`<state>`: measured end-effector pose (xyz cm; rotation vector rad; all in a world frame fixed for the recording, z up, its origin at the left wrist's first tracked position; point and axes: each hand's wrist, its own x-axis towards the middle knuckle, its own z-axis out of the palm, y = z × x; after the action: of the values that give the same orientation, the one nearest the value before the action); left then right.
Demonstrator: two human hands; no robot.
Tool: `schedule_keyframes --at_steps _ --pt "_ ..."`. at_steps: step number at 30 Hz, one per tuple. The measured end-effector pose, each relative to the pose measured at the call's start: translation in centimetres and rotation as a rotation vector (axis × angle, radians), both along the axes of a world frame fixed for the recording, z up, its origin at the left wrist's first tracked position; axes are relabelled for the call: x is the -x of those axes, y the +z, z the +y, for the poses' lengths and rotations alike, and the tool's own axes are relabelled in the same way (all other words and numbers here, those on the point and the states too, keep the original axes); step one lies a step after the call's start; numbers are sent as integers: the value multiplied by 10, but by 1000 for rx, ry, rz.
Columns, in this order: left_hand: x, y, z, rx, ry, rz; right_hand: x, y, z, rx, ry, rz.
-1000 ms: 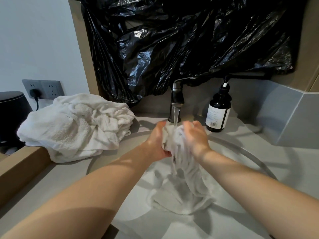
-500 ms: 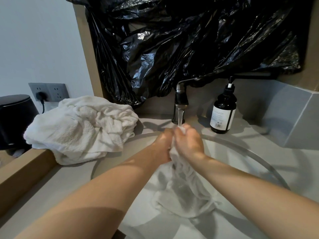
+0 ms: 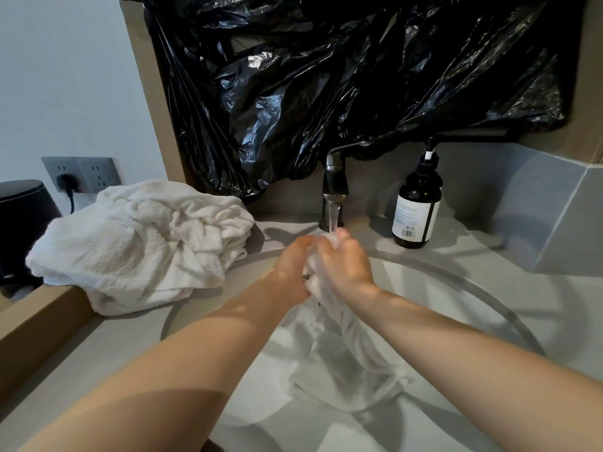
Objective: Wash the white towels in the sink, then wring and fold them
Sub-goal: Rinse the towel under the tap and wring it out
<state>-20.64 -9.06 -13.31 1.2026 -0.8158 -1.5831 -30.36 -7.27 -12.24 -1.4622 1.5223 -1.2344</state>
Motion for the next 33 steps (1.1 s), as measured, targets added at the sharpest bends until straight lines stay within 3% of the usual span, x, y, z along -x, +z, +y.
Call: schedule_keyframes --at_steps 3,9,13,16,20,24,27,30,33 --pt "9 -1 4 18 -102 30 4 -11 -9 -14 -55 80" --pt "14 4 14 -17 -189 50 22 -1 -15 -154 -95 -176" --pt "9 5 15 19 -93 73 28 1 -22 -173 -153 -224" --pt "5 2 14 -51 -136 96 38 13 -28 -166 -238 -272" --pt "5 -1 12 -56 -180 136 49 21 -30 -236 -111 -404" --pt "2 3 11 -25 75 178 63 16 -33 -225 -152 -219" --pt "-2 4 4 82 129 169 60 11 -28 -181 -149 -136" --pt "3 3 3 33 117 231 32 4 -10 -91 -68 41" --pt "14 -1 6 -52 45 146 8 -5 10 46 -25 183"
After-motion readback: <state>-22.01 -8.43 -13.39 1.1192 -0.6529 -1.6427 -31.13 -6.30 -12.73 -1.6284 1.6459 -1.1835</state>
